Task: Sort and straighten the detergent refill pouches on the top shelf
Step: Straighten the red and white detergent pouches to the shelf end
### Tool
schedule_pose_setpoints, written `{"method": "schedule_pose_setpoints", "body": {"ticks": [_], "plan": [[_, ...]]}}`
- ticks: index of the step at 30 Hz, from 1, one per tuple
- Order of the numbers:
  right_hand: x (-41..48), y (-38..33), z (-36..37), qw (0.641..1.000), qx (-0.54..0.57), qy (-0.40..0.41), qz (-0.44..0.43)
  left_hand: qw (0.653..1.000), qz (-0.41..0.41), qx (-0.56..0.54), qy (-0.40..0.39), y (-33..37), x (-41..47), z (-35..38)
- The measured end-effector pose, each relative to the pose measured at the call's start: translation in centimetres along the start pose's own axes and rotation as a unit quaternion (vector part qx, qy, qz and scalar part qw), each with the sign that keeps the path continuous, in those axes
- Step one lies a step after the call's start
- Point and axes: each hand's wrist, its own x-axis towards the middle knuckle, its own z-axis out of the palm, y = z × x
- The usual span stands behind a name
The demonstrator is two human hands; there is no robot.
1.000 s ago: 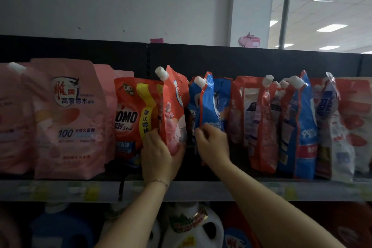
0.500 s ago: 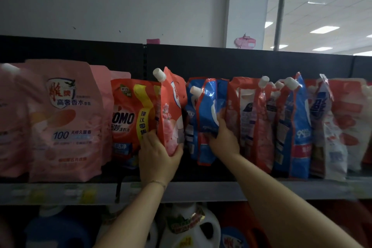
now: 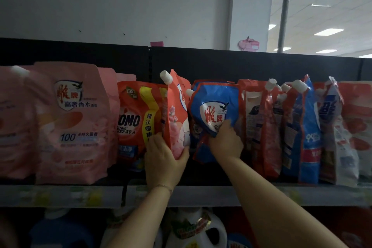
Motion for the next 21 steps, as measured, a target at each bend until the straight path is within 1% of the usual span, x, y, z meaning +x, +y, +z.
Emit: {"method": "schedule_pose_setpoints", "body": {"ticks": [2,5,7,10,12,13,14,15,16,17,19,21], "plan": [[-0.4,-0.3,1.2,0.998,0.009,-0.033,-0.060,1.000,-0.002,0.004,-0.001,-0.1,0.1,0.0],[-0.4,0.3,1.2,0.984,-0.029,-0.080,-0.159,1.000,-0.002,0.007,-0.004,-0.1,0.1,0.0],[0.0,1.3,0.1,0.966,-0.054,-0.073,-0.242,1.000,-0.002,0.009,-0.007,-0.1,0.1,-0.1],[0.6,3.4,-1.5,0.917,-0.112,-0.004,-0.383,1.000,0.001,0.012,-0.008,0.0,0.0,-0.1],[1.2,4.6,-1.9,0.873,-0.173,0.035,-0.455,1.000,-0.001,0.010,-0.009,0.1,0.0,-0.1],[1.5,5.0,-1.9,0.851,-0.207,0.039,-0.481,1.000,-0.001,0.010,-0.009,0.1,0.0,-0.1],[1.7,5.1,-1.9,0.835,-0.234,0.039,-0.497,1.000,0.001,0.010,-0.007,0.2,0.0,-0.1],[2.0,5.2,-1.6,0.828,-0.250,0.034,-0.502,1.000,0.003,0.011,-0.005,0.2,0.1,-0.2],[2.2,5.3,-1.3,0.830,-0.257,0.021,-0.495,1.000,0.004,0.012,-0.005,0.2,0.1,-0.1],[2.2,5.1,-0.9,0.839,-0.255,-0.001,-0.481,1.000,0.003,0.012,-0.006,0.2,0.1,-0.1],[2.2,4.7,0.1,0.869,-0.230,-0.066,-0.432,1.000,0.005,0.018,-0.011,0.2,0.2,0.1],[2.7,4.2,1.0,0.902,-0.201,-0.145,-0.354,0.999,0.006,0.037,-0.021,0.1,0.3,0.3]]}}
